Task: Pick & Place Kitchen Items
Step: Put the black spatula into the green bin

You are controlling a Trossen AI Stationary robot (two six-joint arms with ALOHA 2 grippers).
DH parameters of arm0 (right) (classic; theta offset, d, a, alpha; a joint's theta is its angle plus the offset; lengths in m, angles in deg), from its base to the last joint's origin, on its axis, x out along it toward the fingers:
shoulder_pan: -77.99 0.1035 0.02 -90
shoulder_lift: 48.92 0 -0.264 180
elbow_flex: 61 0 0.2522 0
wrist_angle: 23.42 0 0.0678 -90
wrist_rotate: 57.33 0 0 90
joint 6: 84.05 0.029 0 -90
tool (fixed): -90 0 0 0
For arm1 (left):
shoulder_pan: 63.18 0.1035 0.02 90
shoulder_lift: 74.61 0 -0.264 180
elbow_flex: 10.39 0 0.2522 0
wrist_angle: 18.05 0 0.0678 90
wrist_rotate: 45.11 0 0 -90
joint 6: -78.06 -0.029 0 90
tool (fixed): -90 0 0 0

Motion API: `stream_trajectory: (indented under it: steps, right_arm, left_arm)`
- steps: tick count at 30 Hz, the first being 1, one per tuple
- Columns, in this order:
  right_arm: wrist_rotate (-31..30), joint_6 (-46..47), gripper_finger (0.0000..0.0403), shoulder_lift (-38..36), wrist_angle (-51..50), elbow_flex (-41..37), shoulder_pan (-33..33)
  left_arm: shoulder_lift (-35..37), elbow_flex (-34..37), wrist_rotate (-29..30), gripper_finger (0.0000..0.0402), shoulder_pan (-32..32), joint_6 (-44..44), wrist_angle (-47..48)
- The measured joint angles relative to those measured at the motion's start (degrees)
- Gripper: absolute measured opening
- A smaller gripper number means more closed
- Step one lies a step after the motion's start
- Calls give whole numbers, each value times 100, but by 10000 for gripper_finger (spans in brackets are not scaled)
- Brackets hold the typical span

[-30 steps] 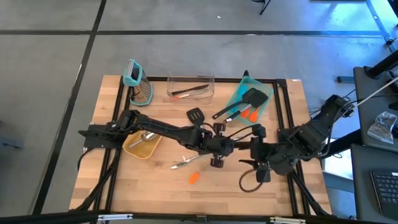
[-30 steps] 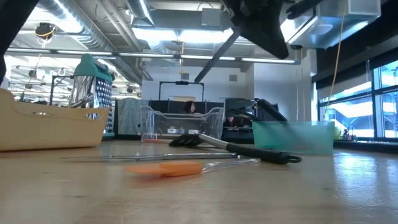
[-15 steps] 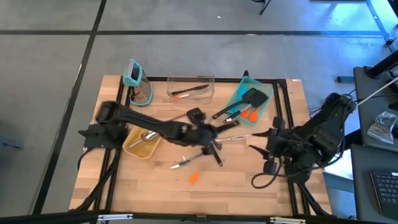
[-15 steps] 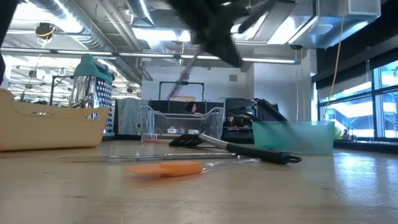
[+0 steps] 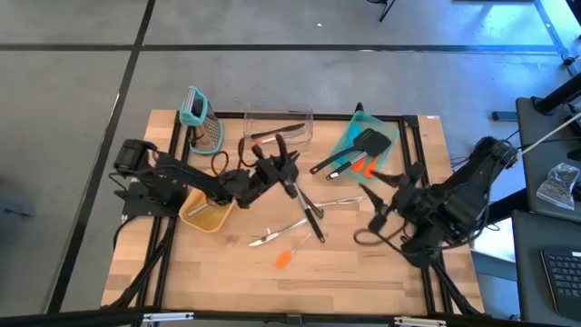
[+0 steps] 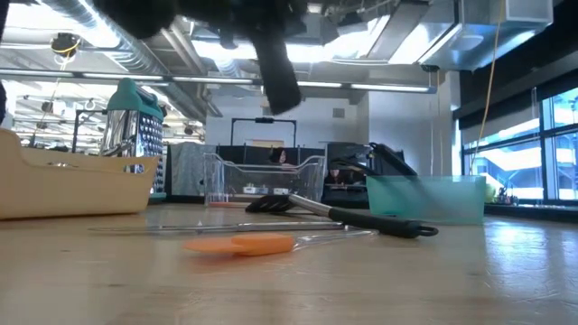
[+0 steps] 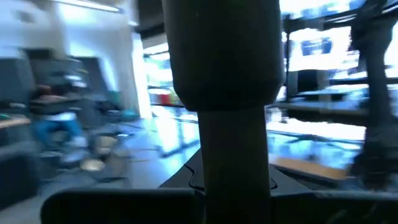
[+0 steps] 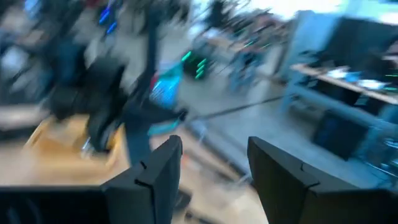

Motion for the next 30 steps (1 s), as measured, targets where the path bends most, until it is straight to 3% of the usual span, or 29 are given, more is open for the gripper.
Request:
stream_trajectory:
  steps: [5,14,19,26,30]
  right_arm:
    - [-853,477,186,74,867,-730,-510]
    - [-247,395,186,107,1715,-1187,-1224]
    - [144,-1256,186,107,3153,-1185,-1258]
    - [2379,-4426,186,107,5940,-1181,-1373]
    - [2232,-5068,186,107,6497,-1181,-1367]
  left_arm:
    - [-839,-470,317,29,9,-771,-1037]
    - [-2362,-1849,675,29,87,-1487,-1109]
    - [-2690,-2314,654,29,76,-1755,-1079]
    - [-2760,-2417,857,29,-77,-2120,-1080]
    - [-2760,-2420,1149,29,-225,-2526,-1075]
